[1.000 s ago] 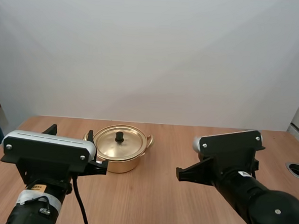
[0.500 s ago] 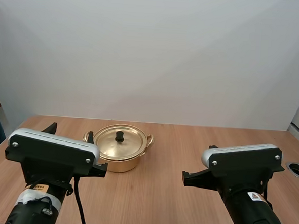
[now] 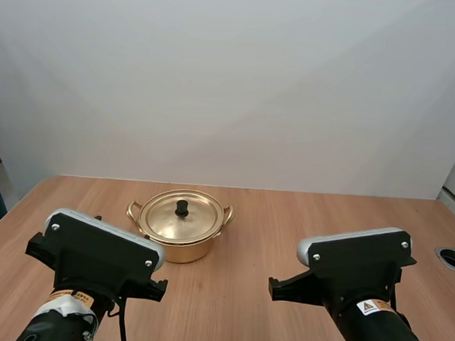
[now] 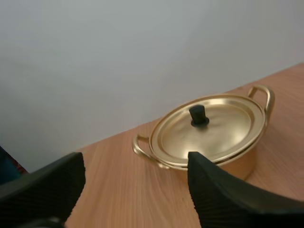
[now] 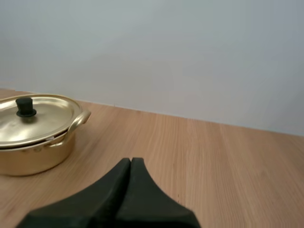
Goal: Open the pot, put the car inside, and close it
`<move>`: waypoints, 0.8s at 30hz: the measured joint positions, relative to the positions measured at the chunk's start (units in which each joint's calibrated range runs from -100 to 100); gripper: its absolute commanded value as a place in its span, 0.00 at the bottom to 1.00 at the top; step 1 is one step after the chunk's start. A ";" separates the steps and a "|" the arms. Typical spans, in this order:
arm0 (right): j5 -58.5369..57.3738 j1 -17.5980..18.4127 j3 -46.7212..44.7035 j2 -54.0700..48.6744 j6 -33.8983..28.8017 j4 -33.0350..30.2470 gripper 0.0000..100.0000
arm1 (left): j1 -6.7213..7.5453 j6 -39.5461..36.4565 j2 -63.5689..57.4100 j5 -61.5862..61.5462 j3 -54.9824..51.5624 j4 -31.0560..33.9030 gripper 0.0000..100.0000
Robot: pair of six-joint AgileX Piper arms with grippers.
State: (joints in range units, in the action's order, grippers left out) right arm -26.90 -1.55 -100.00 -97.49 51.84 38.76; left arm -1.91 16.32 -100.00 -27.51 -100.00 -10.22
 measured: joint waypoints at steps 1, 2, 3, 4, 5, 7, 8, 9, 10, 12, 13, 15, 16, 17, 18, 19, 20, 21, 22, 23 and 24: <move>-1.11 0.09 0.00 0.00 -1.56 -1.42 0.00 | 0.00 -1.57 0.00 -1.09 0.02 1.59 1.00; -1.97 0.17 0.00 0.00 -3.10 -3.20 0.00 | 0.00 -3.11 0.00 -1.79 0.00 3.07 1.00; -2.32 0.36 0.00 0.00 -4.34 -5.03 0.00 | 0.00 -4.66 0.00 -1.92 0.00 4.02 1.00; -2.32 0.42 0.00 0.00 -5.93 -6.41 0.00 | 0.00 -6.24 0.00 -1.92 0.00 4.95 1.00; -2.32 0.42 0.00 0.00 -7.46 -8.22 0.00 | 0.00 -7.78 0.00 -1.74 0.00 5.82 1.00; -2.00 0.42 0.00 0.00 -10.25 -11.43 0.00 | 0.00 -10.58 0.00 -1.74 0.00 6.47 1.00; -1.81 0.42 0.00 0.00 -11.83 -13.21 0.00 | 0.00 -12.16 0.00 -1.74 0.00 6.46 1.00; -1.65 0.42 0.00 0.00 -13.35 -14.94 0.00 | 0.00 -13.40 0.00 -1.25 0.00 6.46 1.00; -1.65 0.42 0.00 0.00 -14.61 -16.77 0.00 | 0.00 -14.98 0.00 -1.25 0.00 6.46 1.00; -1.65 0.42 0.00 0.00 -17.73 -20.39 0.00 | 0.00 -17.73 0.00 -1.25 0.00 6.46 1.00; -1.65 0.42 0.00 0.00 -19.30 -21.78 0.00 | 0.00 -19.29 0.00 -1.25 0.00 6.46 1.00; -1.65 0.42 0.00 0.00 -22.37 -25.32 0.00 | 0.00 -22.13 0.00 -1.25 0.00 5.88 1.00; -1.65 0.42 0.00 0.00 -23.62 -26.77 0.00 | 0.00 -23.16 0.00 -1.25 0.00 5.76 1.00; -1.65 0.42 0.00 0.00 -25.17 -28.57 0.00 | 0.00 -23.87 0.00 -1.25 0.00 5.65 1.00; -1.65 0.42 0.00 0.00 -26.73 -30.33 0.00 | 0.00 -24.21 0.00 -1.67 0.00 5.65 1.00; -1.65 0.42 0.00 0.00 -27.97 -32.13 0.00 | 0.00 -24.43 0.00 -1.82 0.00 5.65 0.96; -1.65 0.42 0.00 0.00 -28.60 -32.48 0.00 | 0.00 -24.37 0.00 -1.80 0.00 5.65 0.69; -1.65 0.42 0.00 0.00 -30.80 -34.97 0.00 | 0.00 -24.37 0.00 -1.80 0.00 5.65 0.57; -1.65 0.42 0.00 0.00 -31.06 -35.27 0.00 | 0.00 -24.37 0.00 -1.80 0.00 5.65 0.17; -1.65 0.42 0.00 0.00 -31.71 -36.16 0.00 | 0.00 -24.37 0.00 -1.80 0.00 5.65 0.00; -1.65 0.42 0.00 0.00 -34.50 -37.85 0.00 | 0.00 -24.37 0.00 -1.80 0.00 5.65 0.00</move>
State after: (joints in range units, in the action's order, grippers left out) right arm -28.54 -1.13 -100.00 -97.49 17.34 0.91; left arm -1.91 -8.05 -100.00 -29.31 -100.00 -4.57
